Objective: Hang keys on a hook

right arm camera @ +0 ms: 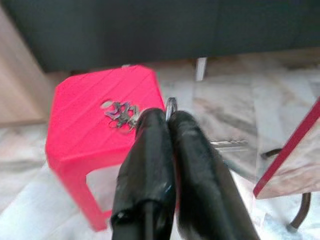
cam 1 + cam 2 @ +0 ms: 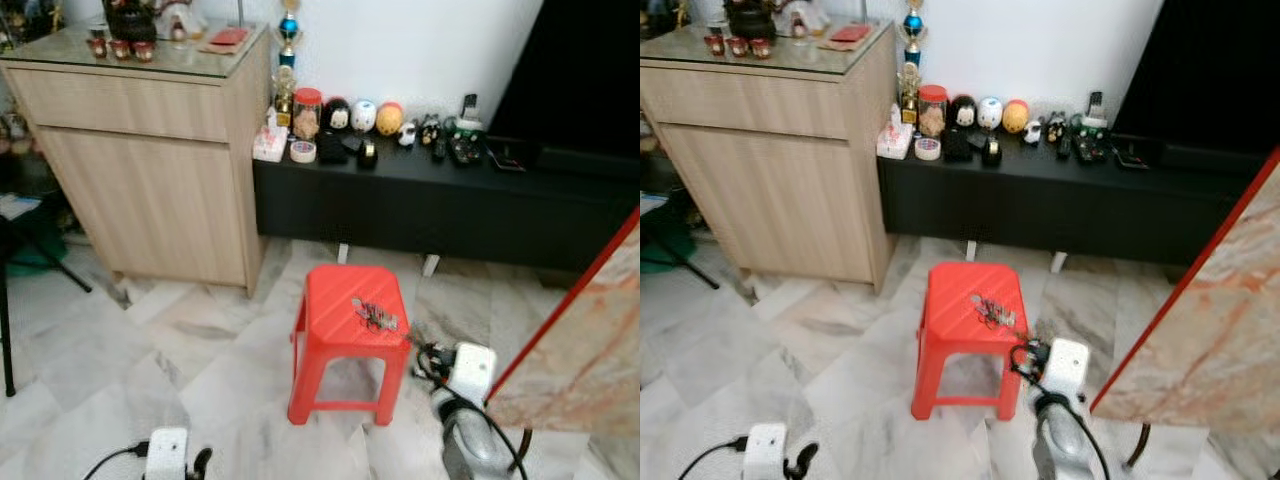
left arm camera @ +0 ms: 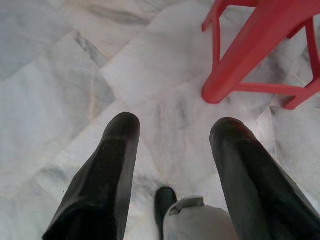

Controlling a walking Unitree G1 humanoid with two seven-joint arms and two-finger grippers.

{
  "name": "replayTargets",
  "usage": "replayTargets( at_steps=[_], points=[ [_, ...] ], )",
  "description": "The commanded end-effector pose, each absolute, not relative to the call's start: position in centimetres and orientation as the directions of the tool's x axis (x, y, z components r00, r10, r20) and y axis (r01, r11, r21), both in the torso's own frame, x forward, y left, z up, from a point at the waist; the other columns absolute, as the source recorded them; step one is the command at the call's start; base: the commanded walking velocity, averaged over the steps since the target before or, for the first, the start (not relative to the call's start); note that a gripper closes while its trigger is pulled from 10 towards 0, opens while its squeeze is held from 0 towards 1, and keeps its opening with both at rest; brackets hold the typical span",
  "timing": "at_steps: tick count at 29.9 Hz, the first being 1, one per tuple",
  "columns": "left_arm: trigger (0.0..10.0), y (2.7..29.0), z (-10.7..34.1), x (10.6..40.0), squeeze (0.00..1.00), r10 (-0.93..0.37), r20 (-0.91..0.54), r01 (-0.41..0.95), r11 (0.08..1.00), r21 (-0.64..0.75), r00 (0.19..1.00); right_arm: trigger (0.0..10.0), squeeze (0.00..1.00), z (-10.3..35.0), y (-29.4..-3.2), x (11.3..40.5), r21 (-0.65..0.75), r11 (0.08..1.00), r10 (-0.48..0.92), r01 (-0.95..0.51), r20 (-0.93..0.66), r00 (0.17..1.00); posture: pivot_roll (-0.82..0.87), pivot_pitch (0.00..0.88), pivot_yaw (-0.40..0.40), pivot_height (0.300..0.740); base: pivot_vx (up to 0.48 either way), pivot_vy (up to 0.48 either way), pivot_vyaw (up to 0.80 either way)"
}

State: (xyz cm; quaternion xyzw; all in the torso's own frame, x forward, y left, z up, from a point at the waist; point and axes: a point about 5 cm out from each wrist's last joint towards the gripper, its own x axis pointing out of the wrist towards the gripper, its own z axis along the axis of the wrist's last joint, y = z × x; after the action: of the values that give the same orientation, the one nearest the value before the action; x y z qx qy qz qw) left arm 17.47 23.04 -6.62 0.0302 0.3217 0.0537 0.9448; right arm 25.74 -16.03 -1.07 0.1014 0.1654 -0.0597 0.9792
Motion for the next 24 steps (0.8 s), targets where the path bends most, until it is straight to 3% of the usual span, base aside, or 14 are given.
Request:
replayTargets(
  at_steps=[1,13,24],
  points=[
    [10.0,22.9,-6.8,17.2,0.0,0.114,-0.615,-0.073,0.993,0.092,0.78,10.0,0.0,-0.6,-15.7,26.2,0.187,0.972,-0.076,0.141,-0.316,0.946,0.11,0.0,-0.116,0.74,0.0,-0.405,0.0],
    [10.0,22.7,-6.8,17.3,0.0,0.108,-0.615,-0.064,0.994,0.093,0.781,10.0,0.0,-1.0,-15.7,26.0,0.196,0.969,-0.076,0.147,-0.332,0.94,0.11,0.0,-0.118,0.74,0.0,-0.404,0.0],
    [10.0,22.7,-6.8,17.4,0.0,0.107,-0.614,-0.062,0.994,0.094,0.782,10.0,0.0,-3.6,-16.7,22.6,0.112,0.976,-0.125,0.189,-0.425,0.896,0.11,0.0,-0.111,0.74,0.0,-0.407,0.0]
  ],
)
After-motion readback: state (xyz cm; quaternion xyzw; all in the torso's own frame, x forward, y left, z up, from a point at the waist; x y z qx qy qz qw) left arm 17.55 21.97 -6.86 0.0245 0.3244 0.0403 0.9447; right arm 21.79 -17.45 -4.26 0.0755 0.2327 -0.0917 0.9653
